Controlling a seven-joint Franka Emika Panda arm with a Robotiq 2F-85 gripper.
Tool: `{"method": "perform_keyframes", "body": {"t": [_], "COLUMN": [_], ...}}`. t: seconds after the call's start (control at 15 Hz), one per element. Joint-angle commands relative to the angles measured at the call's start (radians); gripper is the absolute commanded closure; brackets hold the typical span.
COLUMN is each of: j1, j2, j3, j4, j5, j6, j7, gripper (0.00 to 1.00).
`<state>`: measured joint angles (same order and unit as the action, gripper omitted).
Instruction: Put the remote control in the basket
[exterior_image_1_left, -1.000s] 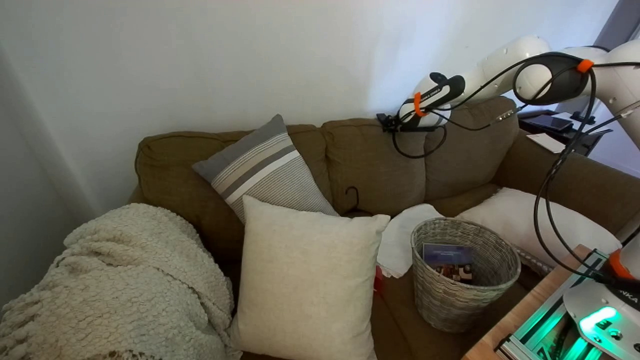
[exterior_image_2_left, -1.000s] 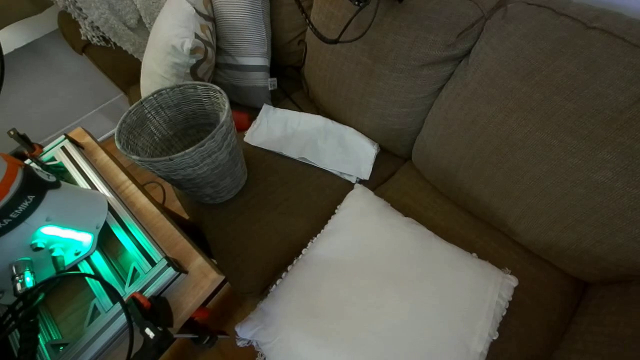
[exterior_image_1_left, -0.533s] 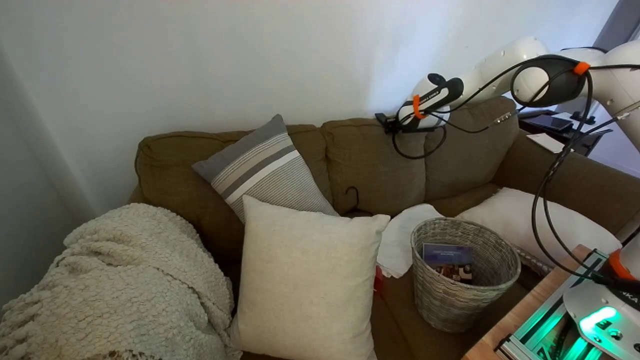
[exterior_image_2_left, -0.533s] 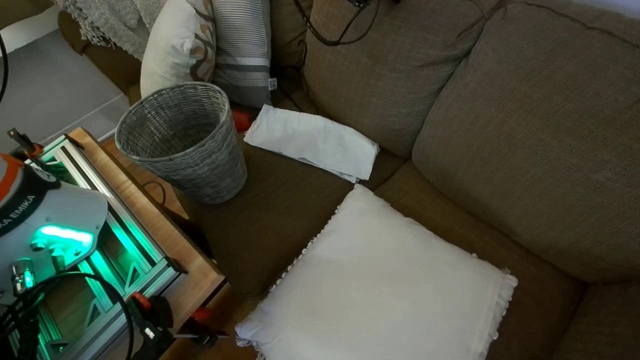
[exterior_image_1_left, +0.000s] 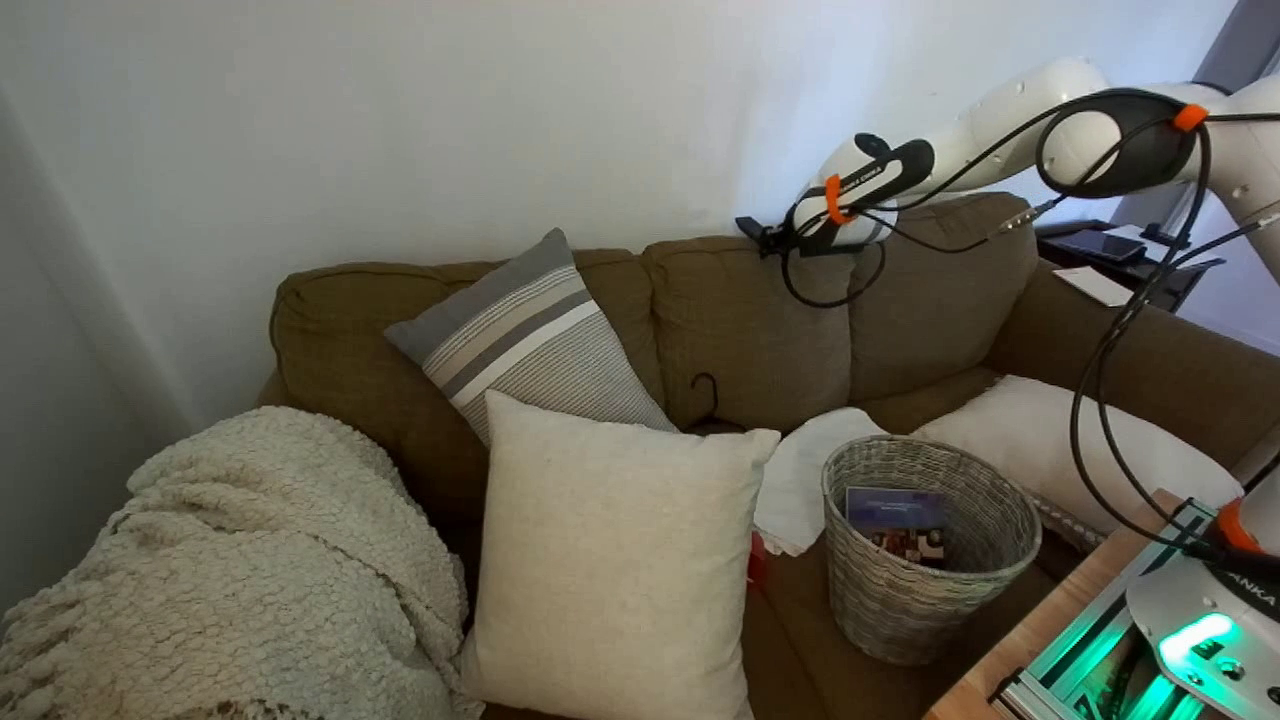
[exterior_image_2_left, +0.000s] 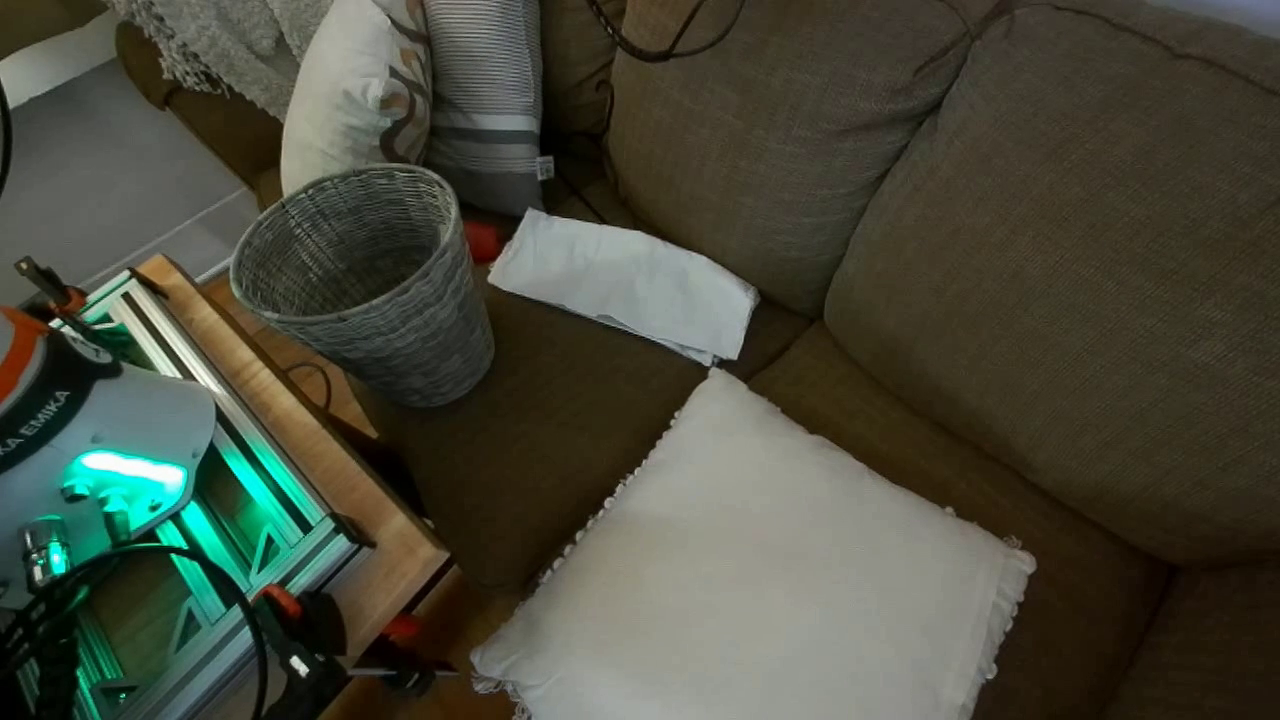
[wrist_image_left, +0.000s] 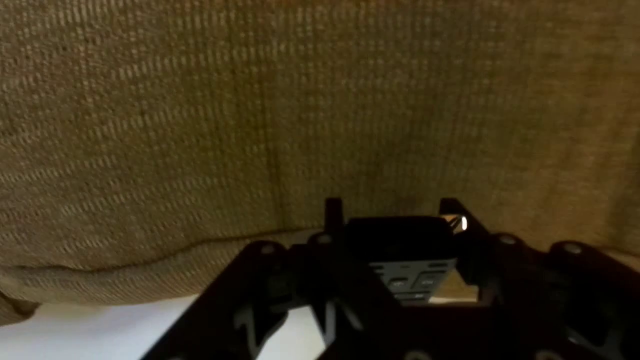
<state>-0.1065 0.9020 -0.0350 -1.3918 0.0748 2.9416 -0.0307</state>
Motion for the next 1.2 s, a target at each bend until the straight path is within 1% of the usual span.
{"method": "perform_keyframes", "body": {"t": [0.0, 0.07, 0.13, 0.27, 0.33, 0.47, 0.53, 0.6, 0.67, 0.73, 0.87, 0.93, 1.0, 1.13], "j1": [-0.113, -0.135, -0.141, -0.142, -0.129, -0.115, -0.118, -0.136, -0.136, -0.137, -0.169, -0.176, -0.184, -0.157], "j2": [-0.237, -0.286, -0.331, -0.423, -0.470, -0.562, -0.605, -0.652, -0.699, -0.750, -0.847, -0.899, -0.945, -1.043], "j3": [0.159, 0.186, 0.190, 0.180, 0.161, 0.143, 0.147, 0.168, 0.167, 0.170, 0.215, 0.233, 0.257, 0.252], "j4": [-0.238, -0.282, -0.327, -0.421, -0.470, -0.569, -0.618, -0.670, -0.721, -0.773, -0.880, -0.931, -0.975, -1.076], "j5": [0.023, 0.039, 0.055, 0.095, 0.112, 0.144, 0.161, 0.174, 0.184, 0.192, 0.266, 0.321, 0.411, 0.524], "j6": [-0.024, -0.029, -0.026, -0.015, -0.006, 0.011, 0.017, 0.018, 0.018, 0.010, -0.001, -0.014, -0.032, -0.031], "j7": [-0.115, -0.124, -0.108, -0.057, -0.028, -0.003, -0.006, -0.014, -0.023, -0.034, -0.108, -0.144, -0.211, -0.293], "gripper": [0.74, 0.74, 0.74, 0.74, 0.74, 0.74, 0.74, 0.74, 0.74, 0.74, 0.74, 0.74, 0.74, 0.74]}}
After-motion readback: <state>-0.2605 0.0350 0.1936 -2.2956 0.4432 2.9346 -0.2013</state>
